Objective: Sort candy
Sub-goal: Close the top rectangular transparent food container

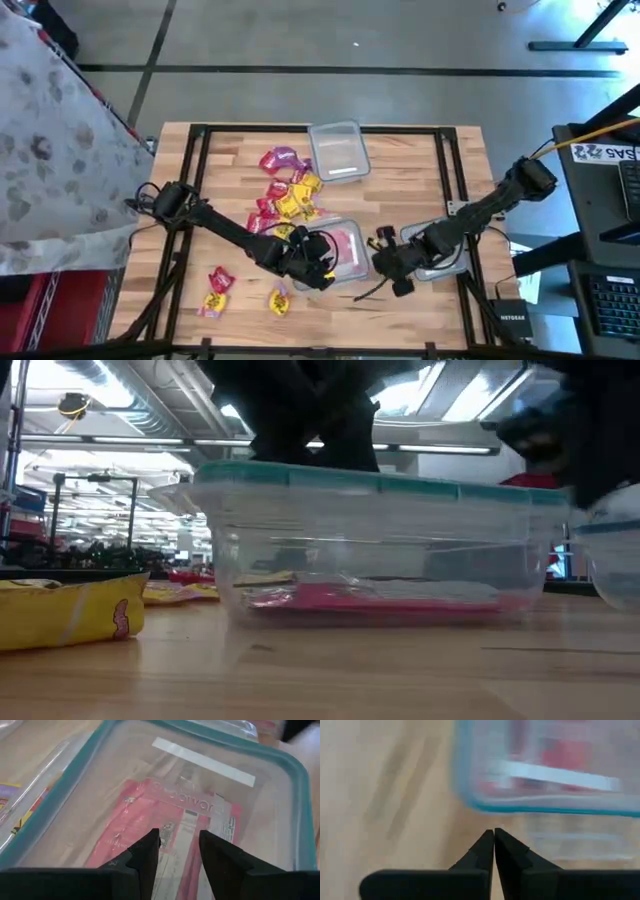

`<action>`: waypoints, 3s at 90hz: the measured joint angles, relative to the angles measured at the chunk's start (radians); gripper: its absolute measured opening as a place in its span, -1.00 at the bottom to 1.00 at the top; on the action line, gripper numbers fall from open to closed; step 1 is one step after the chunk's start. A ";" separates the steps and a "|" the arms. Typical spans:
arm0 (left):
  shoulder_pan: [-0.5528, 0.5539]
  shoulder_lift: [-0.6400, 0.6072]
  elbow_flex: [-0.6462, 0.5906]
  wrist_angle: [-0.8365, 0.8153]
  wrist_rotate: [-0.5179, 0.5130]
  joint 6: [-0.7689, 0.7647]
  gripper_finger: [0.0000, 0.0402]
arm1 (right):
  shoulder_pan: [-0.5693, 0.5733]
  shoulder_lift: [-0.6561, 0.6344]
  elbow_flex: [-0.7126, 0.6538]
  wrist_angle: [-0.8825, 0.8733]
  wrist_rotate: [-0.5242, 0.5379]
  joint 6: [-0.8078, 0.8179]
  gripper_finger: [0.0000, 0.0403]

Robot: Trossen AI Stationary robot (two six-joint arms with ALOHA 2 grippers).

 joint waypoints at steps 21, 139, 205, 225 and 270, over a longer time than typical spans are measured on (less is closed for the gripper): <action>0.001 0.000 0.000 -0.002 0.015 -0.013 -0.36 | -0.101 0.027 -0.041 0.018 0.041 0.002 -1.00; -0.012 0.052 -0.005 0.226 -0.005 0.205 -1.00 | -0.370 0.025 -0.046 0.113 -0.069 -0.226 -1.00; 0.015 0.020 -0.008 0.213 0.016 0.266 -1.00 | -0.002 0.072 -0.066 0.489 -0.299 0.030 -1.00; 0.016 0.020 -0.008 0.208 0.056 0.266 -1.00 | 0.016 0.055 -0.003 0.319 -0.320 -0.034 -1.00; 0.041 0.034 -0.003 0.185 0.159 0.223 -1.00 | -0.058 0.138 0.010 0.111 -0.064 0.073 -1.00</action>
